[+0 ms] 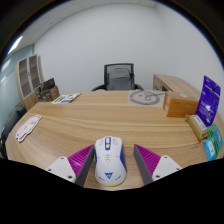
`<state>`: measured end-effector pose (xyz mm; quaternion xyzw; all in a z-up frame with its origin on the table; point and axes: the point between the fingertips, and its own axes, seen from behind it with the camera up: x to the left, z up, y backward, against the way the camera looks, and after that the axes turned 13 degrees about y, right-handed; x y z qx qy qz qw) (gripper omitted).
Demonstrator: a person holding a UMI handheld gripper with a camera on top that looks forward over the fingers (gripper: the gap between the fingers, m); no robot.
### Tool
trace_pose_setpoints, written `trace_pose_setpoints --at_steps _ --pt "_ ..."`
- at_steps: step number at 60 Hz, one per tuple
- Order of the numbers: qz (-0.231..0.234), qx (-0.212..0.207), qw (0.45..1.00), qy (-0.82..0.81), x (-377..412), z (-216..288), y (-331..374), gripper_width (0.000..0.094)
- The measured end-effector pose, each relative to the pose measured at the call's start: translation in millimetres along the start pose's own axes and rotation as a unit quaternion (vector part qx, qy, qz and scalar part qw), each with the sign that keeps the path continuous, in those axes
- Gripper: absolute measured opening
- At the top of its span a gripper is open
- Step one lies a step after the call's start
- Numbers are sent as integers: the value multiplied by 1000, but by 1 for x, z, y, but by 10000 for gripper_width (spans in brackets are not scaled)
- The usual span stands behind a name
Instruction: Arrange mouse
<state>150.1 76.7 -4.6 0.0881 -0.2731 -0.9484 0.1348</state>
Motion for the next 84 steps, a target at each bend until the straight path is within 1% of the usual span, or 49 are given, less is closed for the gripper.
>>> trace_pose_setpoints --at_steps 2,4,5,10,15,19,21,22,26,28,35,41,47,53,59,66,73,75,77,80,84 --pt "1 4 1000 -6 0 1 -2 738" --pt "1 5 1000 -8 1 1 -4 618" --pt "0 7 1000 -8 1 1 -5 520" --pt "-16 11 1000 -11 -1 0 -5 516" --pt "-31 15 999 -20 -1 -2 -4 477" --pt "-41 17 999 -29 -3 -2 -3 414" --pt "-46 21 998 -37 -3 -3 -3 397" --pt "-49 23 998 -40 -3 -2 -2 372" --pt "-60 35 996 -52 6 0 0 363" --pt "-58 34 996 -58 17 5 2 337" --pt "-79 18 995 -61 71 42 7 335" --pt "-79 -1 994 -79 155 84 -3 334" --pt "-82 -7 993 -86 246 122 -26 334" --pt "-70 9 993 -99 337 147 -56 334" --pt "-64 22 995 -80 396 162 -87 335" --pt "-63 44 994 -79 433 156 -118 337" --pt "-72 69 992 -75 444 140 -135 343" --pt "-76 59 993 -69 443 142 -136 342" --pt "-77 61 993 -63 442 142 -137 343" --pt "-79 66 993 -63 442 142 -139 383" --pt "-81 69 993 -58 442 141 -138 470"
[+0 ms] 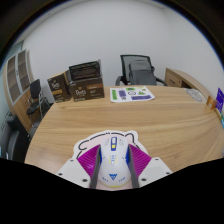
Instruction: Arrange mouse
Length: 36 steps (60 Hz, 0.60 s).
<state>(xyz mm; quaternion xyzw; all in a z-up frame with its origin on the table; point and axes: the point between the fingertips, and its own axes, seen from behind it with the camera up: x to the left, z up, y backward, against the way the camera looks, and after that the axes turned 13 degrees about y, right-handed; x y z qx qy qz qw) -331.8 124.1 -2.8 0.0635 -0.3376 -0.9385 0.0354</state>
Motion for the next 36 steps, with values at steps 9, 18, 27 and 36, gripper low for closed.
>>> trace_pose_setpoints --at_steps 9,18,27,36 --pt "30 -4 1000 -1 11 9 17 835" --pt "32 -15 999 -2 12 13 68 837" --pt "45 -37 998 -19 5 7 139 834" --pt "60 -51 996 -43 -17 -15 202 833"
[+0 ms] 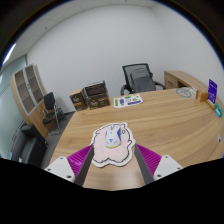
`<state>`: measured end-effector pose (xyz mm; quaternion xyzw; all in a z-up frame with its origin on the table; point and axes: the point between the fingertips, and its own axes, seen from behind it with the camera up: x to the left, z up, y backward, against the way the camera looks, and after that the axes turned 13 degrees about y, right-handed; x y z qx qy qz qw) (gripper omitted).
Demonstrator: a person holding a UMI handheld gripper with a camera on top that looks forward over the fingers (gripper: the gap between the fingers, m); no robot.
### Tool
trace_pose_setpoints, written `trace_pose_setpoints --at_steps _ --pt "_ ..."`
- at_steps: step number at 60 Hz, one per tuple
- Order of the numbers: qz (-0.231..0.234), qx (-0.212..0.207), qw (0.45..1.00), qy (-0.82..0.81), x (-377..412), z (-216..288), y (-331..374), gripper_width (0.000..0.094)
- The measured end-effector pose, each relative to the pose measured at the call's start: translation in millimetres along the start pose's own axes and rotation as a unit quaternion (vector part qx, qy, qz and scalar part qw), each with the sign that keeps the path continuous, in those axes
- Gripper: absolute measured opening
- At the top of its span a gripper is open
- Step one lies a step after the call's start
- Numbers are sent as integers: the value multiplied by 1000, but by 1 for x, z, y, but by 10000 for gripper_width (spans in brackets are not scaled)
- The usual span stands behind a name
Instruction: Arrange mouse
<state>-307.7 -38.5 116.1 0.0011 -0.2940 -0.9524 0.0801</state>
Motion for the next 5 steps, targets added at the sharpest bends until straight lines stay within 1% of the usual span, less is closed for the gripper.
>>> trace_pose_setpoints --at_steps 5 --pt "8 -5 1000 -5 -15 -13 35 833"
